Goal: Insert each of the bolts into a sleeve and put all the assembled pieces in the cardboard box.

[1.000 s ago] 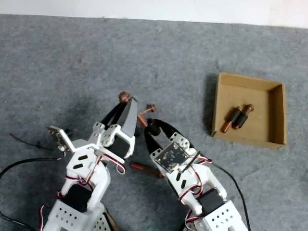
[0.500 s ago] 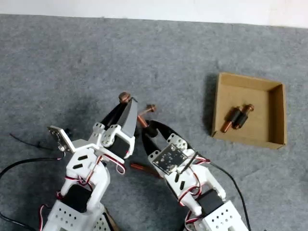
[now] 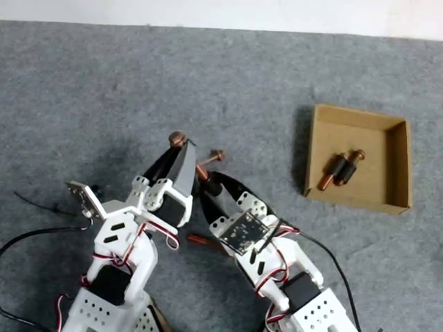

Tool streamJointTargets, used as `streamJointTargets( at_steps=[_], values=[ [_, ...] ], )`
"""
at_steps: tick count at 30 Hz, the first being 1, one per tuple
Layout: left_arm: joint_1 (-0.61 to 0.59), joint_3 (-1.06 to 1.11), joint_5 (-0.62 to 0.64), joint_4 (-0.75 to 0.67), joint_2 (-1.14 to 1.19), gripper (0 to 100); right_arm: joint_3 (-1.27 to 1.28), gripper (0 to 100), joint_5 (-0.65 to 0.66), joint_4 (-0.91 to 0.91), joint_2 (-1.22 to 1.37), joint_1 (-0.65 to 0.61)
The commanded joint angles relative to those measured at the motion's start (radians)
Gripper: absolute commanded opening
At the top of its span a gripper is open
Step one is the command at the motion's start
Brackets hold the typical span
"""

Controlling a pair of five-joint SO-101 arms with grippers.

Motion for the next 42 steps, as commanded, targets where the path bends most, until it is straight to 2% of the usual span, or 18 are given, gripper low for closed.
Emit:
streamJointTargets(
  at_steps=[1,3,8,17,19,24,26,27,31,33,36,38,40,42],
  values=[
    [0.002,0.021,0.009,0.058,-0.012,0,0.142,0.5,0.011,-0.033,-0.005,-0.008],
    [0.027,0.021,-0.009,0.107,-0.015,0,0.142,0.5,0.011,-0.033,-0.005,-0.007],
    [0.107,0.021,-0.144,0.163,-0.016,0,0.142,0.5,0.011,-0.033,-0.005,-0.005],
    [0.125,0.021,-0.173,0.236,-0.016,1,0.142,0.5,0.006,-0.059,-0.005,0.047],
    [0.125,0.021,-0.172,0.242,-0.012,7,0.142,0.5,0.008,-0.056,-0.005,0.048],
    [0.117,0.021,-0.166,0.325,-0.012,34,0.142,0.5,0.008,-0.054,-0.004,0.059],
    [0.081,0.021,-0.152,0.328,-0.018,39,0.142,0.5,0.006,-0.054,-0.004,0.084],
    [0.024,0.021,-0.107,0.325,-0.019,39,0.142,0.5,0.006,-0.056,-0.004,0.101],
    [-0.277,-0.001,0.130,0.201,-0.019,34,0.142,0.5,0.005,-0.061,-0.004,0.166],
    [-0.381,-0.005,0.210,0.175,-0.019,30,0.142,0.5,0.005,-0.061,-0.004,0.177],
    [-0.418,-0.004,0.227,0.164,-0.019,23,0.142,0.5,0.005,-0.061,-0.004,0.202],
    [-0.410,0.004,0.189,0.164,-0.019,19,0.142,0.5,0.005,-0.065,-0.005,0.245],
    [-0.403,0.007,0.133,0.164,-0.016,13,0.142,0.5,-0.005,-0.107,-0.005,0.321],
    [-0.403,0.013,0.094,0.164,-0.018,6,0.142,0.5,-0.087,-0.151,-0.005,0.420]
  ],
)
